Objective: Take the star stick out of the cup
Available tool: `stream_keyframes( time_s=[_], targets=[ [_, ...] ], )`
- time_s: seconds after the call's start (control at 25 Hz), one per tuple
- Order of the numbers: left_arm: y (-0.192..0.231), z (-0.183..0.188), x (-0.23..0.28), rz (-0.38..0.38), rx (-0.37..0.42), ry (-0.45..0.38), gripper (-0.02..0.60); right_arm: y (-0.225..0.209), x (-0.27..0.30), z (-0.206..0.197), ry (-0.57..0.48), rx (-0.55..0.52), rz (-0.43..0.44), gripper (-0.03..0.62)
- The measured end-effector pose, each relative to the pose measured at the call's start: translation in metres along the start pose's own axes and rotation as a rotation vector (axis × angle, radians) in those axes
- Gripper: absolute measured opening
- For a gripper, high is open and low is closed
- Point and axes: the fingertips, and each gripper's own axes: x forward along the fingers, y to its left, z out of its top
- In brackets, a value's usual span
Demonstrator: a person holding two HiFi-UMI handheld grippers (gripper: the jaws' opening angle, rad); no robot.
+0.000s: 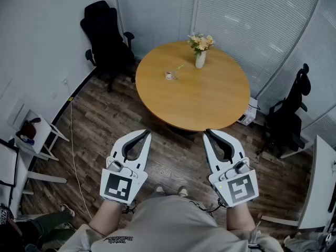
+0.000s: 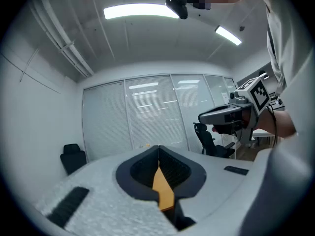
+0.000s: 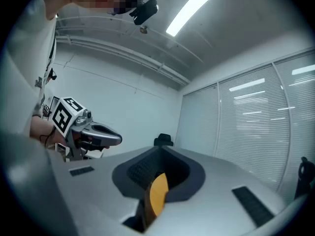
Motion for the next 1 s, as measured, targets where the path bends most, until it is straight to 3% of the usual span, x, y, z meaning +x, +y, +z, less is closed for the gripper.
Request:
stream_keyframes(
  time_s=[0.68,0.84,1.0],
  targets=[
    [-0.012,0.005,0.017,-0.001,0.016,-0.009,0.023,-0.031,-0.008,-0.01,-0.01,0.044,-0.051,0.037],
    [-0.021,0.006,0.022,-0.003,0.022,-0.004,0.023,-0.038,-0.017,-0.022,0.027,0.038,-0.054,0.037],
    [-0.031,0.008,0.027,0.002,0.025,-0.002,0.023,-0.046,-0.023,-0.02,-0.02,0.057,-0.041,0.037]
  ],
)
